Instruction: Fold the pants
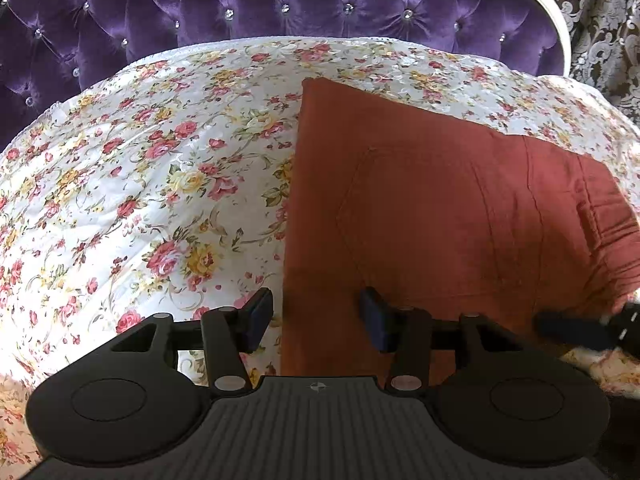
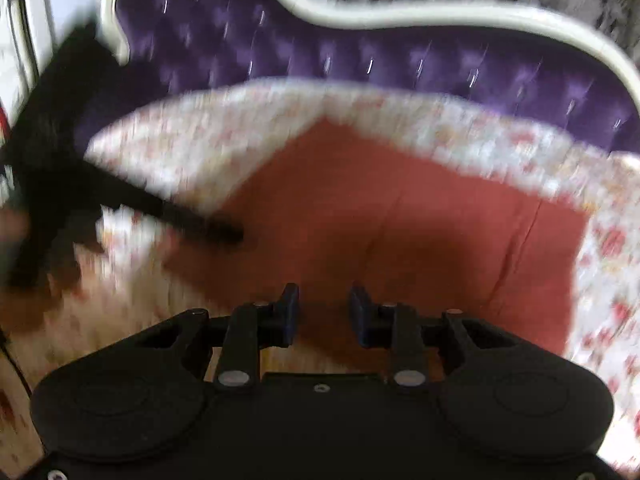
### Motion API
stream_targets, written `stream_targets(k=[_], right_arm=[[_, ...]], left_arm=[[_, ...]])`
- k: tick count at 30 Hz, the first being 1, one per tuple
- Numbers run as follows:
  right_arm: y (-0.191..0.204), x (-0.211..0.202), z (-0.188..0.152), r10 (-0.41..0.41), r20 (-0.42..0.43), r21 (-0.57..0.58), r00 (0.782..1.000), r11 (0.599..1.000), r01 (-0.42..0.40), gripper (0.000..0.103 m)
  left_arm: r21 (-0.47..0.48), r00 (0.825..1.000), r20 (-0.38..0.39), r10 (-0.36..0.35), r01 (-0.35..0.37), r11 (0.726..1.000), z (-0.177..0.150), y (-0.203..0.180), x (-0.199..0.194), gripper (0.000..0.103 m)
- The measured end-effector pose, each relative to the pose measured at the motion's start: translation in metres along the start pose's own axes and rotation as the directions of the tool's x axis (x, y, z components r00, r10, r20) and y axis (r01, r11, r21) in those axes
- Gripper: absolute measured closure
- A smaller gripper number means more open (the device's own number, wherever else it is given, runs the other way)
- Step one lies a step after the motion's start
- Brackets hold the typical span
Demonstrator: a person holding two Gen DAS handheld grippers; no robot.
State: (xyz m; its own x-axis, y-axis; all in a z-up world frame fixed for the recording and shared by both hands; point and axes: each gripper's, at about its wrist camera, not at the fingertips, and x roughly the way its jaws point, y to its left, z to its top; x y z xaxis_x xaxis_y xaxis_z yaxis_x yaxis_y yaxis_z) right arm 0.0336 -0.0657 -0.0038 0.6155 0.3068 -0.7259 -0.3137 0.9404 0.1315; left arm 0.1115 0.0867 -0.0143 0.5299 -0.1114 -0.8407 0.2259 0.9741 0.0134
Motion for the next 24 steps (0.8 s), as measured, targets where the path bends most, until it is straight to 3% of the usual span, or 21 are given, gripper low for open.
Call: stream_targets(k=[3,5,6,8,9,11,14,15,18,24], right_arm=[[-0.014,-0.018,-0.004,0.017,0.016,0.041,1.000,0.999,-0.018,0.068],[-0.032,-0.038,-0.001,-0.008,0.075,0.097,0.997,0.995,0.000,0.065],[-0.041,-0.046,0.000,-0.034,0.104,0.126,0.994,0.992,0.021,0.062],[-0.062,-0.058,0.002,-0.098,0.146,0.197,0.984,0.978,0.068,0.044],[-0.072,-0.059,0.005,-0.116,0.152,0.226,0.981,0.971,0.080,0.040],[-0.091,-0.053,0.007,-0.135,0.132,0.274,0.982,0.957,0.095,0.041],[-0.116,-0.027,0.004,-0.212,0.003,0.335,0.977,0.921,0.199,0.042],[-0.124,-0.018,0.001,-0.194,-0.026,0.362,0.981,0.912,0.190,0.043],[-0.146,-0.018,-0.010,-0.073,0.005,0.502,0.997,0.863,0.061,0.042],[-0.154,-0.008,-0.009,-0.004,0.046,0.524,0.999,0.851,-0.021,0.040]], left_arm=[[0.011,1.000,0.014,0.010,-0.010,1.000,-0.001,-0.001,-0.006,0.056],[0.026,0.999,0.032,0.023,-0.024,0.999,0.001,-0.002,-0.009,0.056],[0.032,0.999,0.041,0.029,-0.030,0.999,0.002,-0.003,-0.011,0.056],[0.039,0.998,0.051,0.020,-0.022,0.999,0.007,-0.003,-0.010,0.056],[0.038,0.999,0.050,0.015,-0.017,0.999,0.009,-0.002,-0.009,0.056],[0.038,0.999,0.047,0.009,-0.011,0.999,0.014,-0.003,-0.004,0.056],[0.050,0.999,0.029,0.019,-0.021,0.999,0.017,-0.005,0.004,0.056],[0.053,1.000,0.022,0.015,-0.016,0.998,0.018,-0.005,0.007,0.055],[0.057,1.000,0.016,0.006,-0.007,0.998,0.018,-0.003,0.011,0.051],[0.033,0.999,-0.005,-0.040,0.041,0.999,0.027,0.003,0.025,0.035]])
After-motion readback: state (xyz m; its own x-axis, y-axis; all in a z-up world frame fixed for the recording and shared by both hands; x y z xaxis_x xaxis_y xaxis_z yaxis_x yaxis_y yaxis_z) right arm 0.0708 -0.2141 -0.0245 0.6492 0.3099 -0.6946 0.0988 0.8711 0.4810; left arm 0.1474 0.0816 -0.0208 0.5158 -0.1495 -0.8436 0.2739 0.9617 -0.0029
